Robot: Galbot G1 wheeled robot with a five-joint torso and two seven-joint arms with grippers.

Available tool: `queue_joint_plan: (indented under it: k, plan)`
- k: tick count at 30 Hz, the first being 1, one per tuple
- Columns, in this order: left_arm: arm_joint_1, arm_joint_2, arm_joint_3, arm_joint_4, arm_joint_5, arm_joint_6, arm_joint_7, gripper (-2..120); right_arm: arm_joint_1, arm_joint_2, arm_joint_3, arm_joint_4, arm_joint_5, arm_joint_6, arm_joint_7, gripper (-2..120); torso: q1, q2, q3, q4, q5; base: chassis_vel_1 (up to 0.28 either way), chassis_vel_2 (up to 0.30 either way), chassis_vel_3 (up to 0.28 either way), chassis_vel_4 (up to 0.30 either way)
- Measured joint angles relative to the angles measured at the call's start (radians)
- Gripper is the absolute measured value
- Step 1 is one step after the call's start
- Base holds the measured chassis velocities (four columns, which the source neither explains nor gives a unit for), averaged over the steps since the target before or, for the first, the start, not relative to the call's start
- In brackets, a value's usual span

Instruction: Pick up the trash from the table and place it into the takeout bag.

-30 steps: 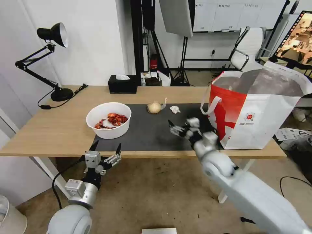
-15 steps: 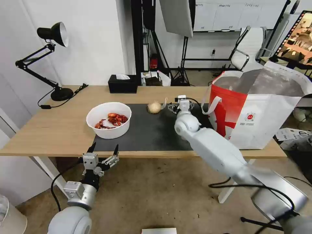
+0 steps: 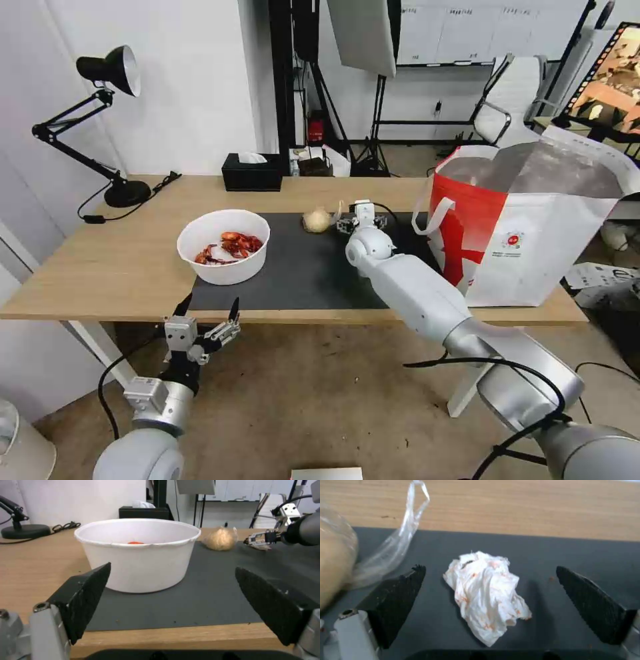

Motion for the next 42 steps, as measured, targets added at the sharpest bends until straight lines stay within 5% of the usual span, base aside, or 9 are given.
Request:
queue_joint_plan:
  k: [6, 29, 32, 42]
  plan:
    - [0.005, 0.0, -0.001, 0.0, 0.0, -0.01, 0.0, 100, 0.0, 0.011, 0.01, -0.026, 0.0, 0.003, -0.009, 93, 0.0, 0.0, 0.0, 0.0, 0.0, 0.0, 0.0, 0.0, 0.0]
    - [0.003, 0.001, 0.003, 0.008, 0.002, -0.022, 0.001, 100, -0.032, -0.018, 0.037, 0.017, 0.022, 0.028, -0.021, 10, 0.0, 0.0, 0.0, -0.0002, 0.0001, 0.0, 0.0, 0.0, 0.0]
    - [0.002, 0.006, -0.001, -0.004, 0.0, -0.022, 0.0, 100, -0.065, -0.083, 0.034, 0.161, 0.04, 0.057, -0.016, 0, 0.0, 0.0, 0.0, 0.0, 0.0002, 0.0, 0.0, 0.0, 0.0]
    - [0.009, 0.011, -0.009, -0.035, -0.004, -0.025, -0.004, 100, -0.185, -0.335, 0.061, 0.696, 0.042, 0.118, -0.02, 0, 0.0, 0.0, 0.0, -0.0002, 0.0002, 0.0, 0.0, 0.0, 0.0]
